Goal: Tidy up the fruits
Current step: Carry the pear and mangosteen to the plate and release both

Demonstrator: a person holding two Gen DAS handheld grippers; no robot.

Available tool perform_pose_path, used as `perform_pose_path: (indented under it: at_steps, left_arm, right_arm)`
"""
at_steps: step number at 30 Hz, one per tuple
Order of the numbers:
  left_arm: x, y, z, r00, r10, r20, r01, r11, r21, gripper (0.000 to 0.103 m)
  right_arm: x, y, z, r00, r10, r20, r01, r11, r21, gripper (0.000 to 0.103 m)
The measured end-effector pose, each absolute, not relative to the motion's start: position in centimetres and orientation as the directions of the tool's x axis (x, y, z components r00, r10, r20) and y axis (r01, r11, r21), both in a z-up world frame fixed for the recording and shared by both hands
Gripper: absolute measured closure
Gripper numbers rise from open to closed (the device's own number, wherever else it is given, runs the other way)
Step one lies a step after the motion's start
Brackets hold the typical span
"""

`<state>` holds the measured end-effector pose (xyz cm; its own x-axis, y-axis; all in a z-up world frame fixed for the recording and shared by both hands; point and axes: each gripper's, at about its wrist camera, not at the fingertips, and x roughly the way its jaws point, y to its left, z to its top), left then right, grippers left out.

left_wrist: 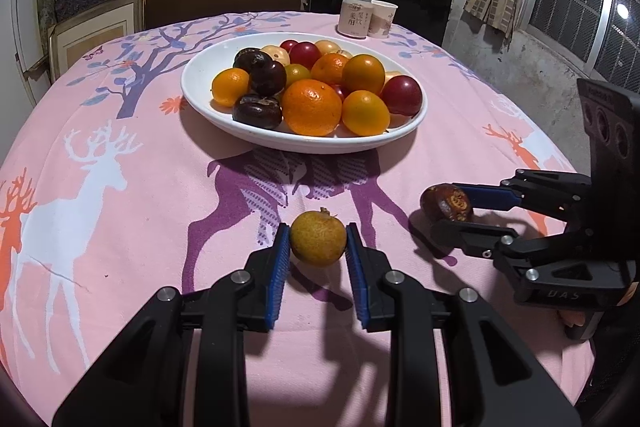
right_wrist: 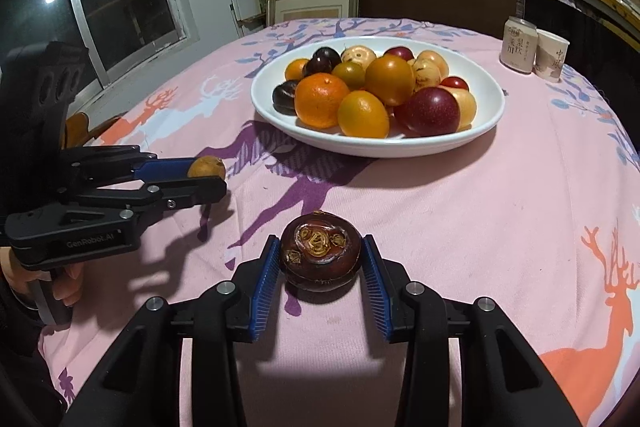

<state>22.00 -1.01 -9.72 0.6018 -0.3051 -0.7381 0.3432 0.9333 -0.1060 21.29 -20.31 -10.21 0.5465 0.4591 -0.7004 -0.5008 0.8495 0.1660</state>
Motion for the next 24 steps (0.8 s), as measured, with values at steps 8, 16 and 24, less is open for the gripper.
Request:
perform_pose_path:
  at_steps: [8, 16, 24]
  left_arm:
    - [22.0, -0.1, -8.7, 0.617, -0.322, -0.718, 0.318, 0.937, -0.147, 0.076]
    - [26.4, -0.8, -3.6, 0.653, -0.324, -0.685, 0.323, 0.937, -0.135, 0.076]
    - [34.6, -3.3, -3.5, 0.617, -0.302, -0.727, 0.294, 0.945, -0.143, 0.076]
  right_arm:
    - [20.7, -22.8, -7.4, 0.686, 0.464, -0.56, -0.427, 0.881, 0.206, 0.061]
    - [24.7, -25.2, -1.8, 0.767, 0.446, -0.462, -0.348, 0.893, 0.286, 0.061]
    - [32.2, -21.4, -1.6, 0.734, 0.405, -0.545, -0.34, 0.914, 0.221, 0.061]
